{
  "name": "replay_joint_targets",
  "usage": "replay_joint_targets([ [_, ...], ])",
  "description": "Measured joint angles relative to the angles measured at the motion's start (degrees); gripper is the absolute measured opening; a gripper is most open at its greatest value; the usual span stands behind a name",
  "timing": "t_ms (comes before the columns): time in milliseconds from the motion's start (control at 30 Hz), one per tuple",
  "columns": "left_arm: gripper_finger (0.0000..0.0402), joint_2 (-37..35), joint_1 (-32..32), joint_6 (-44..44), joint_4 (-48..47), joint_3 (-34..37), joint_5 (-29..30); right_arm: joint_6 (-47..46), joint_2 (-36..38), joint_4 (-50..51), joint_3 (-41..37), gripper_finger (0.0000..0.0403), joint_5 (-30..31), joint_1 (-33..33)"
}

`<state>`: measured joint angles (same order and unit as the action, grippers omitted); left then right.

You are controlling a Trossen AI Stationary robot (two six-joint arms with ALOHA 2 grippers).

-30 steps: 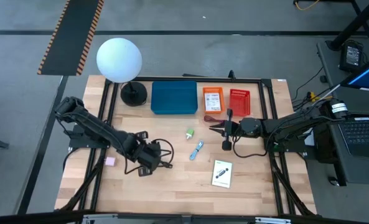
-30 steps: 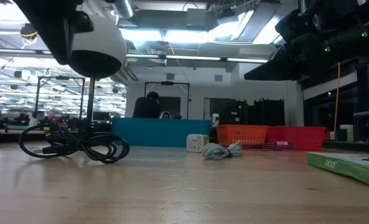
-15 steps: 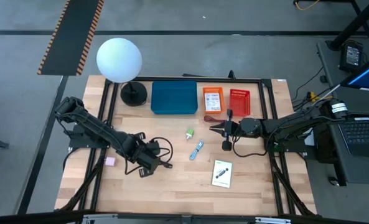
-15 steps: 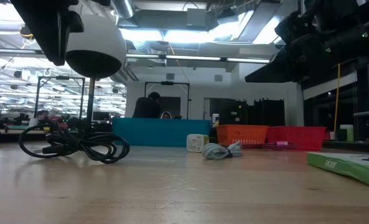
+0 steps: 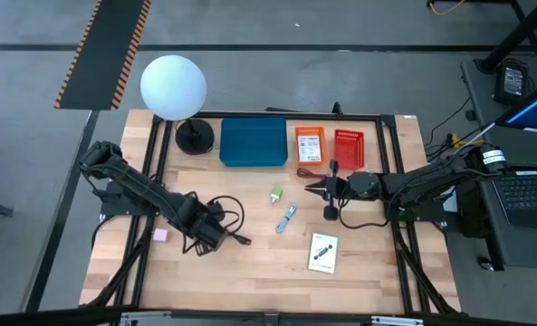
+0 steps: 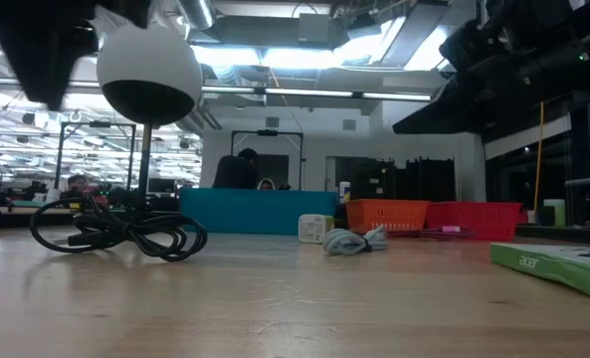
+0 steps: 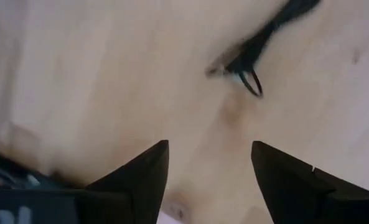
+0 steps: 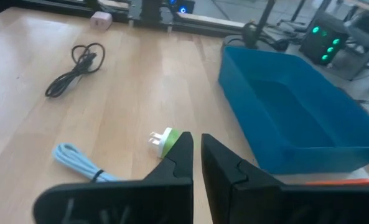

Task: Pick and place items into bin
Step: Put the light pink charger adapter into the red bin

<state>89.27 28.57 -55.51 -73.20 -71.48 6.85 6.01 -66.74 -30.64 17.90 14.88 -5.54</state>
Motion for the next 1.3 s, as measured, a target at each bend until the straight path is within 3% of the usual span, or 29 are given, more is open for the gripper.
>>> replay_joint_targets([
  [167,0.0230,0.00,3.26,-3.90,-3.36,0.02,-3.84,-1.34,0.00,0.40,-0.01,0.0014,-1.58,0.00],
  [433,0.0230,0.00,10.42,-3.55,-4.33,0.29,-2.73,-1.46,0.00,0.38,-0.01,0.0014,-1.65,0.00],
  [800,0.0230,-0.02,20.38,-6.79,-3.95,8.99,-6.47,-2.81,0.00,0.37,-0.01,0.0014,-1.63,0.00],
  [1300,0.0230,-0.02,21.93,-6.57,-0.25,16.94,-8.15,-2.79,0.00,0.35,-0.01,0.0014,-1.63,0.00],
])
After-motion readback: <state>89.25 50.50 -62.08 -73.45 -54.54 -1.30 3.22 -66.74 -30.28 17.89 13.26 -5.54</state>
